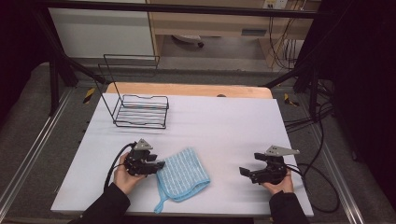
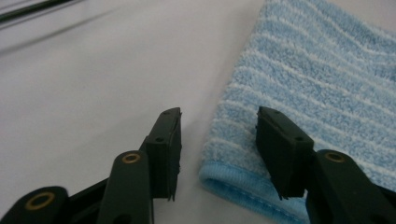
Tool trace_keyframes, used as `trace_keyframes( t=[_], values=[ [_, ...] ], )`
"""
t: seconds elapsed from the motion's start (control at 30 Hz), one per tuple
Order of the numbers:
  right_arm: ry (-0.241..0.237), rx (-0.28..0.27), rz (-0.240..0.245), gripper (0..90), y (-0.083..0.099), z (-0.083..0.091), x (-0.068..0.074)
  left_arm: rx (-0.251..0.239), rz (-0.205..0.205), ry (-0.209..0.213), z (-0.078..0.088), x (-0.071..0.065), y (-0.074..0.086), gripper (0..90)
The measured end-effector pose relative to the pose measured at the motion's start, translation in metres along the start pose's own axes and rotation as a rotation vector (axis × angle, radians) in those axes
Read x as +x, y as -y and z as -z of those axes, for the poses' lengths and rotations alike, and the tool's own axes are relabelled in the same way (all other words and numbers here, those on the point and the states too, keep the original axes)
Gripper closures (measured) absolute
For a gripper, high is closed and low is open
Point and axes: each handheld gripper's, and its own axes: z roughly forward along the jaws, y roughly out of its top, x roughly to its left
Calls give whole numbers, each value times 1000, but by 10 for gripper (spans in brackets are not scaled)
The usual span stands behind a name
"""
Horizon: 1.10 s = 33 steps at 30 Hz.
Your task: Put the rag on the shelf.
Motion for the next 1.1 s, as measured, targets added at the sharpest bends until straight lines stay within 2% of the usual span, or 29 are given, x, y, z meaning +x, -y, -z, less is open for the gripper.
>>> trace_keyframes(
  t=[0.17, 0.3, 0.47, 0.8, 1.1],
  values=[
    [-4, 2, 5, 35, -3, -5, 6, 15, 7, 25, -3, -1, 5, 603],
    [-10, 12, 2, 51, -5, -10, 10, 18, 12, 23, -5, -2, 5, 621],
    [-1, 8, 9, 69, -10, -17, 18, 27, 11, 27, -5, -5, 5, 684],
    [-14, 1, 18, 101, -23, -34, 34, 40, 11, 20, -3, -7, 2, 794],
    [-26, 0, 30, 124, -33, -48, 45, 43, 16, 9, 7, -11, 7, 825]
  ],
)
